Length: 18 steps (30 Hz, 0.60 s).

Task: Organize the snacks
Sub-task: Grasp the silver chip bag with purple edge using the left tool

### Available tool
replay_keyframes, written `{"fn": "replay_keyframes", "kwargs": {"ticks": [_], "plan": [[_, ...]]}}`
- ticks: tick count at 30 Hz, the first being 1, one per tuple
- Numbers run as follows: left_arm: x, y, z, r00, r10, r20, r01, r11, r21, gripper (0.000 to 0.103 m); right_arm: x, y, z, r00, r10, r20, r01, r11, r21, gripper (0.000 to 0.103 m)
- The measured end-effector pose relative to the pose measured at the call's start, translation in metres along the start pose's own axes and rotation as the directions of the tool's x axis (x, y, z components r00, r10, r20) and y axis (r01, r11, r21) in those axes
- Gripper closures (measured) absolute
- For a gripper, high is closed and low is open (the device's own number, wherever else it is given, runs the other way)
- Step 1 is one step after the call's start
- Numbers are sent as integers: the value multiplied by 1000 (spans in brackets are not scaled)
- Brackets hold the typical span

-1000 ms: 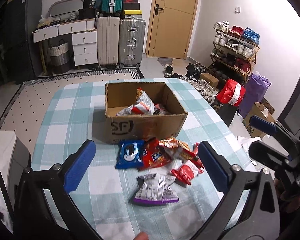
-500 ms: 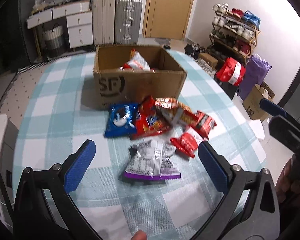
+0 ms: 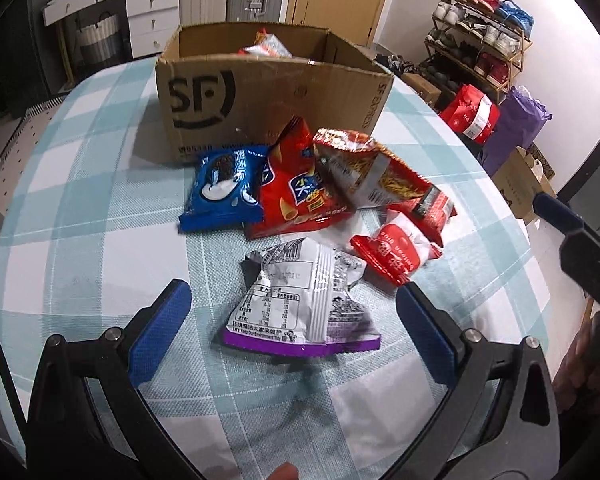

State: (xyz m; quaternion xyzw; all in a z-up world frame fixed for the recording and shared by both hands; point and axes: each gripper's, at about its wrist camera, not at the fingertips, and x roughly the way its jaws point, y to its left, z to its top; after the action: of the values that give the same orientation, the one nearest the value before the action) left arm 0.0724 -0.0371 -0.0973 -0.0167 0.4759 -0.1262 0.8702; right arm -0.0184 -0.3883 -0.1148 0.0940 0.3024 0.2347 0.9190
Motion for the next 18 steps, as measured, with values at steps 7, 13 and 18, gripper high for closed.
{"fn": "replay_keyframes", "kwargs": {"ticks": [7,13,18], "plan": [[22,8,1,1000,-11,-27,11,1000,-8,1,15,-12,-14,999,-6,-37,7,1000,25,8],[43,14,-5,996,-63,-63,62,998,-23,30,26,-17,-20,998,-4,-59,7,999,47,8],[48,17,-9,990,-135,-29,135,991,-12,50,35,-20,-27,997,-1,-78,6,998,59,8]]}}
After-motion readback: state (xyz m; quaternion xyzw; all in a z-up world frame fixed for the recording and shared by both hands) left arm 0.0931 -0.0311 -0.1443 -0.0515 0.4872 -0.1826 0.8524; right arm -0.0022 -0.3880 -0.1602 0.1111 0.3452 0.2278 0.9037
